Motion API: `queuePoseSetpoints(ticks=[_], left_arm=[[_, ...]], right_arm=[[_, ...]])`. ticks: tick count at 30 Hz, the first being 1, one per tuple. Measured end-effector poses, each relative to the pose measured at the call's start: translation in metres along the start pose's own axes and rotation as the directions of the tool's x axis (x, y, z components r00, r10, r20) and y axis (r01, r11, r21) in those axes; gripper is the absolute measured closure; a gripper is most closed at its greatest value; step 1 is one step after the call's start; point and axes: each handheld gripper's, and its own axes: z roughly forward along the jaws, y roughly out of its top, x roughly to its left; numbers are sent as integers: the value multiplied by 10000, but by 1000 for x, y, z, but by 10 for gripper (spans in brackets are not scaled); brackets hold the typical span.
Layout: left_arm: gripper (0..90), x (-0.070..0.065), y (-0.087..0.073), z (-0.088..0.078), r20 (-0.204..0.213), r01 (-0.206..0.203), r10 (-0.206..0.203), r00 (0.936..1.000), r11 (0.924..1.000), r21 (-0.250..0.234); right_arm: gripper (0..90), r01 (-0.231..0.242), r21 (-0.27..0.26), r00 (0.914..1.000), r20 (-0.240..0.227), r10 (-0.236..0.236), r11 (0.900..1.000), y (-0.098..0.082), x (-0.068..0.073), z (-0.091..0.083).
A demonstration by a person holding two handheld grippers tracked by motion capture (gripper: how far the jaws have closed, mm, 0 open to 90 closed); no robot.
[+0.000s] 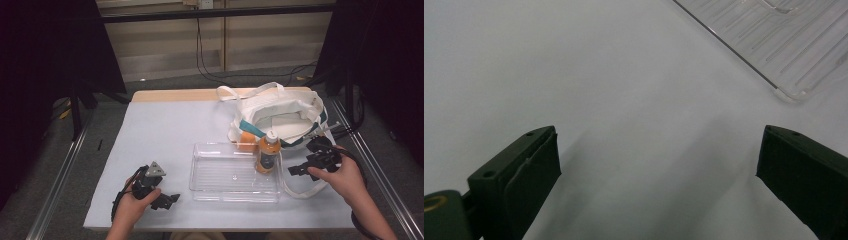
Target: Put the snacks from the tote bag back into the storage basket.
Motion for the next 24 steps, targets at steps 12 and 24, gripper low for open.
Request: queuePoseSetpoints(ticks=[12, 24], left_arm=[[36, 0, 0, 0, -4, 9, -9, 10000, 10000, 16], [36, 0, 1, -2, -42, -28, 28, 10000, 10000, 3]], right_arm=[[122, -104, -286, 9999, 55, 106, 9995, -7, -2, 5], [118, -426, -1049, 9985, -381, 388, 9936, -19, -5, 8]])
